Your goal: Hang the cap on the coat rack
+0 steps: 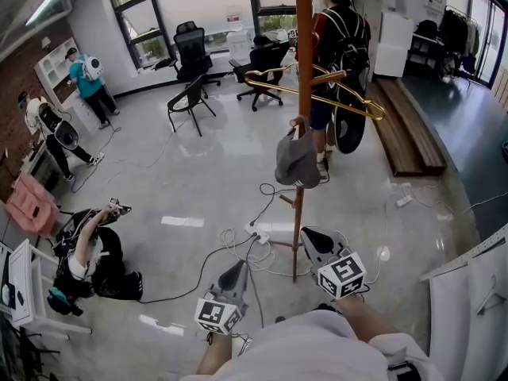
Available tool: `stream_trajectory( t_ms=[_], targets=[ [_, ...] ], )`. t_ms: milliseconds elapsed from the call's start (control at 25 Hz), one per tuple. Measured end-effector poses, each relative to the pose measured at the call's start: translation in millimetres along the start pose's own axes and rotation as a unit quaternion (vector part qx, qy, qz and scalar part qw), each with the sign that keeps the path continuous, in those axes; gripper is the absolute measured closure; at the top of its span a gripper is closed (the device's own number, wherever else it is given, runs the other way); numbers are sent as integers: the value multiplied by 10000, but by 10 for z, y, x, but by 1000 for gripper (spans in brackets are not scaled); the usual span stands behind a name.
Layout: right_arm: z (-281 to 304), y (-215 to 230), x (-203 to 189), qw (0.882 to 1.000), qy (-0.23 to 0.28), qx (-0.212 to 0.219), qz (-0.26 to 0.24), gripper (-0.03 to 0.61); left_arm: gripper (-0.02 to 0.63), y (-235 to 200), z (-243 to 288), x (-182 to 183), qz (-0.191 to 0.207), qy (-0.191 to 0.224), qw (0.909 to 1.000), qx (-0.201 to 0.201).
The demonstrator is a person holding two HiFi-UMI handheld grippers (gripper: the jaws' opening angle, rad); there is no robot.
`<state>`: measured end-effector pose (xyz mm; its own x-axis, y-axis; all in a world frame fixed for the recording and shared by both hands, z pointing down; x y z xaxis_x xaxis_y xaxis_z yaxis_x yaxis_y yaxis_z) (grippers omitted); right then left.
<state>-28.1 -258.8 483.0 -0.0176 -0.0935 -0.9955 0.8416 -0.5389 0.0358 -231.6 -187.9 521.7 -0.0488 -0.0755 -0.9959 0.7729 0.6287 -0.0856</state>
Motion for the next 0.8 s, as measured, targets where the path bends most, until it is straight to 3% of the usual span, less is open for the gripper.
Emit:
stream_trajectory(
  t_ms=[800],
  targets=[
    [-28, -223, -164, 9998, -83, 124, 120, 566, 603, -2, 9, -18, -20, -40, 10000, -75]
  ],
)
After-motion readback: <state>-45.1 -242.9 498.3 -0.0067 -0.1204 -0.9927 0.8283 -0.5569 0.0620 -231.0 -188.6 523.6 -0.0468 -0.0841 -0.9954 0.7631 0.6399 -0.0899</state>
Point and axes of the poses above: the fingertips, and each gripper's own axes: z forward along the fingers, y to its right, x out of its top, the point moved 4 cm from there along -z, backward along the fingers, and after that the axes turned 7 degrees about -x, right-handed, at the moved point
